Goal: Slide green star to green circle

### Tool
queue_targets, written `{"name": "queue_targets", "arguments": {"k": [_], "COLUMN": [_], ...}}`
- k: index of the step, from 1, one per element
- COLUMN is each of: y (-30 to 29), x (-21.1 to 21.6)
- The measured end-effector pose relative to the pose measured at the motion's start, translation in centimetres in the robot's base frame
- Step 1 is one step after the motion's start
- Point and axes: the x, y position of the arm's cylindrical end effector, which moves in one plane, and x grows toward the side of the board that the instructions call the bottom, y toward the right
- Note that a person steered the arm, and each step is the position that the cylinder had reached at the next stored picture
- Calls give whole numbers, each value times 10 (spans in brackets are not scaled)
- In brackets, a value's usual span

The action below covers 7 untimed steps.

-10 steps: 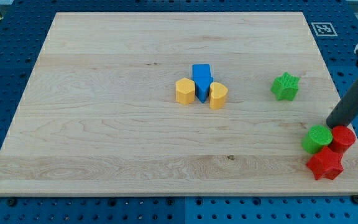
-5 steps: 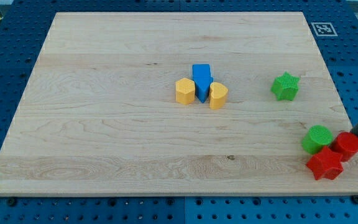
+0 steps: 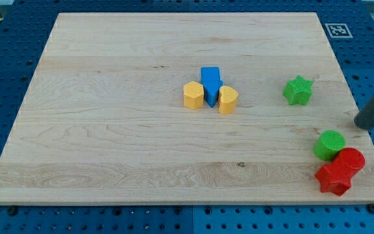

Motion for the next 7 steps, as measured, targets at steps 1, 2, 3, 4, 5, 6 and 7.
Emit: {"name": "queue_targets", "arguments": {"k": [1, 2, 3, 4, 5, 6, 7], "y": [-14, -67, -125, -142, -125, -113, -102], "x": [-78, -132, -125, -80, -57, -77, -90]}}
